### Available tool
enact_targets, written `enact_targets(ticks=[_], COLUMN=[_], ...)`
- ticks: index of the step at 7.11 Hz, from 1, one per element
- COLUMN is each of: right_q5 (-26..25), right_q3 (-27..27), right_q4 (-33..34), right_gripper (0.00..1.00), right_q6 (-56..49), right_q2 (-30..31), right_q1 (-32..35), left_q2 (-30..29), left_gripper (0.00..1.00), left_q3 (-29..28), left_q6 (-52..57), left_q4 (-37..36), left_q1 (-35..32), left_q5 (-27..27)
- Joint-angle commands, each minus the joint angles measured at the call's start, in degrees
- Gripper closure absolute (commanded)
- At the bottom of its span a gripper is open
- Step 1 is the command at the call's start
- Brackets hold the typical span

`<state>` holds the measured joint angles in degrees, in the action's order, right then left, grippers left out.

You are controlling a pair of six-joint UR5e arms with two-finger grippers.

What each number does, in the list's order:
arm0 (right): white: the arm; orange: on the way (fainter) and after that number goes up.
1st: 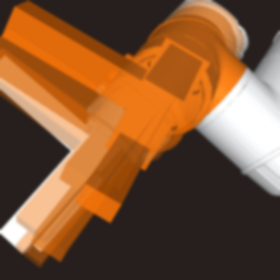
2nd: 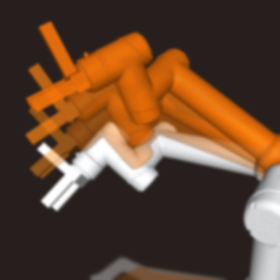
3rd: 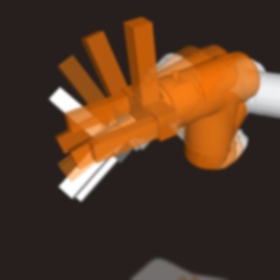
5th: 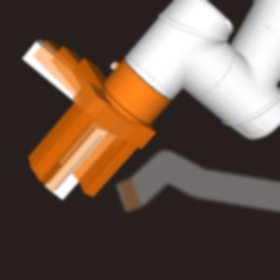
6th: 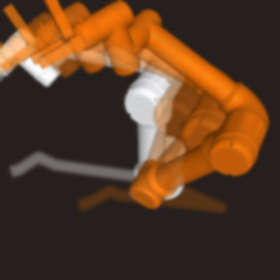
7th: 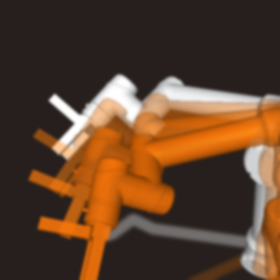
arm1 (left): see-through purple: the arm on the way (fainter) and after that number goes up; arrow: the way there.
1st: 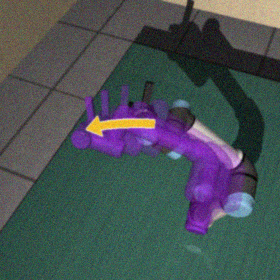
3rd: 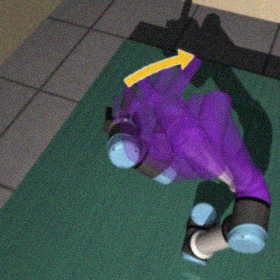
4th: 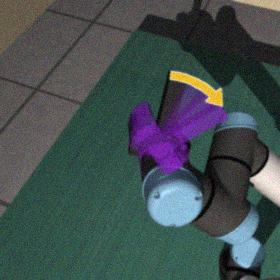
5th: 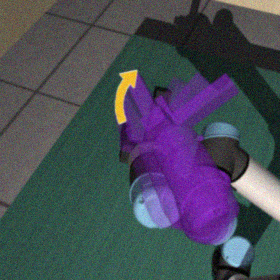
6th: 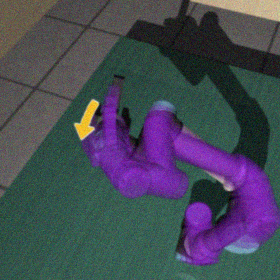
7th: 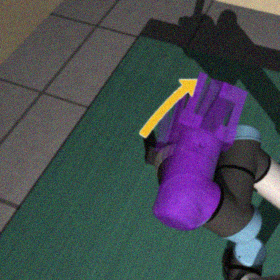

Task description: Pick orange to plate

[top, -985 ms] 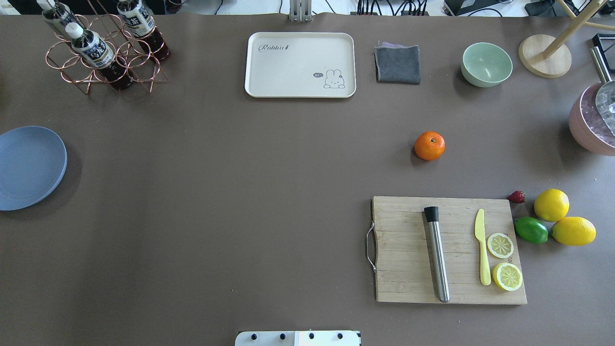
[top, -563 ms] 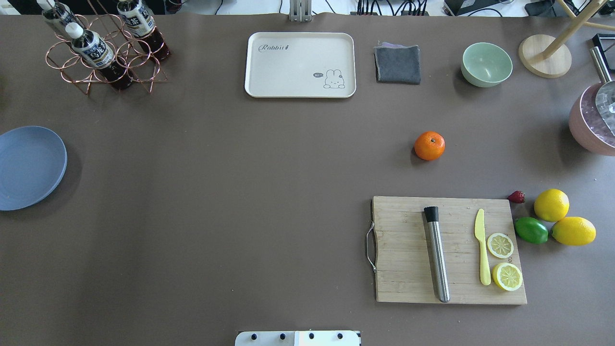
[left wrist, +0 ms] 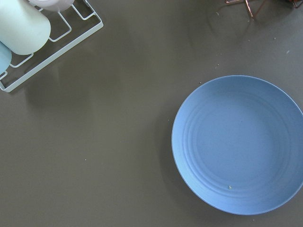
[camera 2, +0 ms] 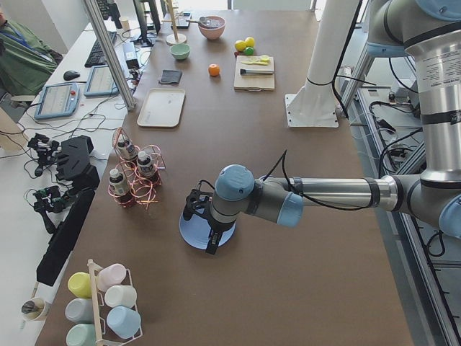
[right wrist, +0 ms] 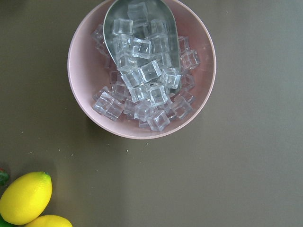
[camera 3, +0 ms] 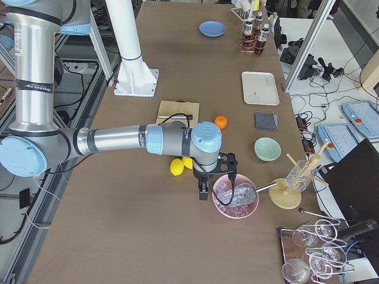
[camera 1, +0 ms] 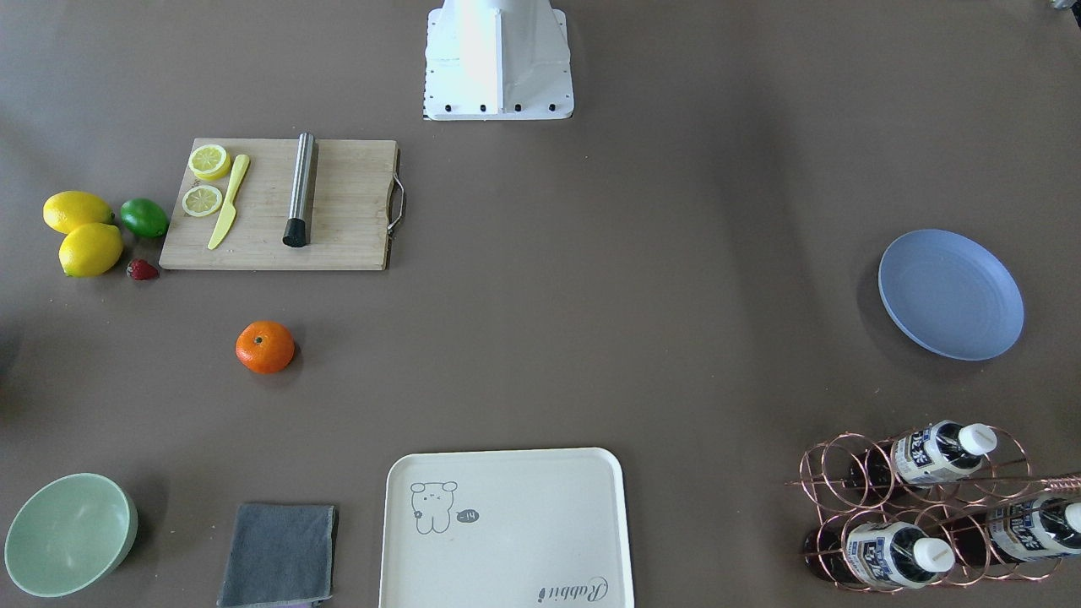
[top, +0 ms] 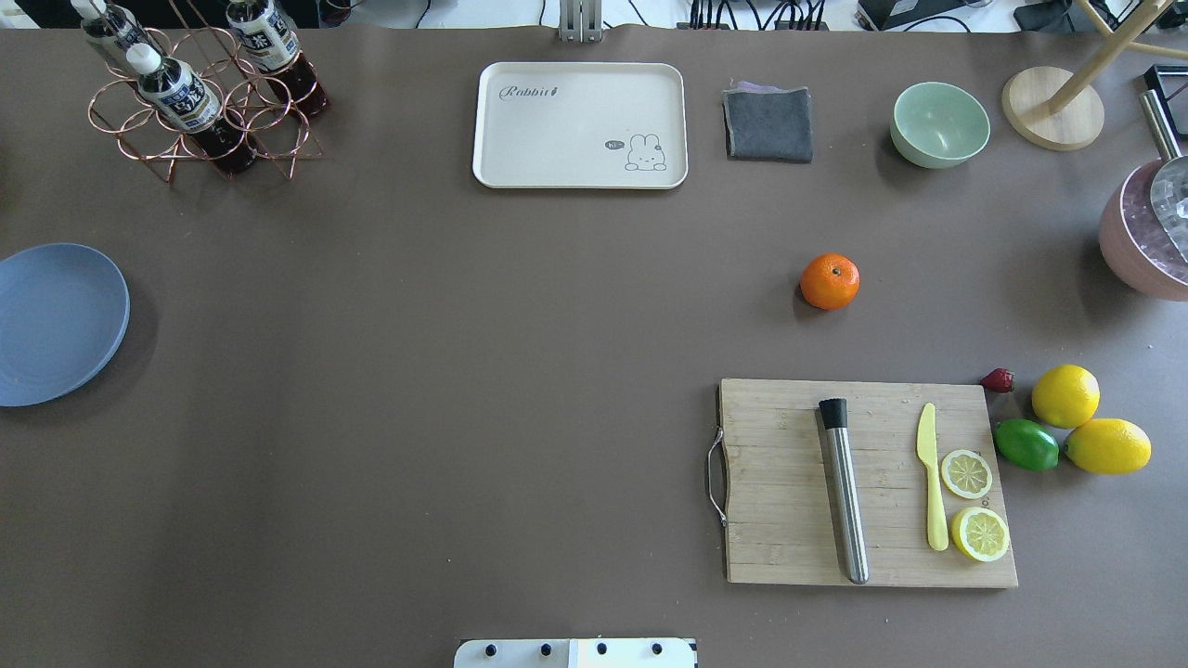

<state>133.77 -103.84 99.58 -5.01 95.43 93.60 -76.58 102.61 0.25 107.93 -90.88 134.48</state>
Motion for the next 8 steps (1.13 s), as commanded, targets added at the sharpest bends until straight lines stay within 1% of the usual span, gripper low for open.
enact_targets(ticks=[1,5,7,8], right_q5=[0.0,0.09,0.09,0.09], right_q3=[0.12,0.48,0.39,0.39], right_q4=[0.0,0.0,0.0,0.0], right_gripper=[0.0,0.0,0.0,0.0], right_q6=[0.0,0.0,0.09,0.09], right_q2=[-0.07,-0.07,-0.07,-0.07], right_q1=[0.0,0.0,0.0,0.0], left_q2=[-0.06,0.03,0.2,-0.23], left_gripper=[0.02,0.02,0.02,0.02], left_q3=[-0.22,-0.22,-0.83,-1.71], left_q6=[-0.07,-0.16,0.19,-0.07], left_q4=[0.0,0.52,2.1,2.11], left_q1=[0.09,-0.17,-0.26,-0.18], left_q5=[-0.01,0.08,4.45,5.61])
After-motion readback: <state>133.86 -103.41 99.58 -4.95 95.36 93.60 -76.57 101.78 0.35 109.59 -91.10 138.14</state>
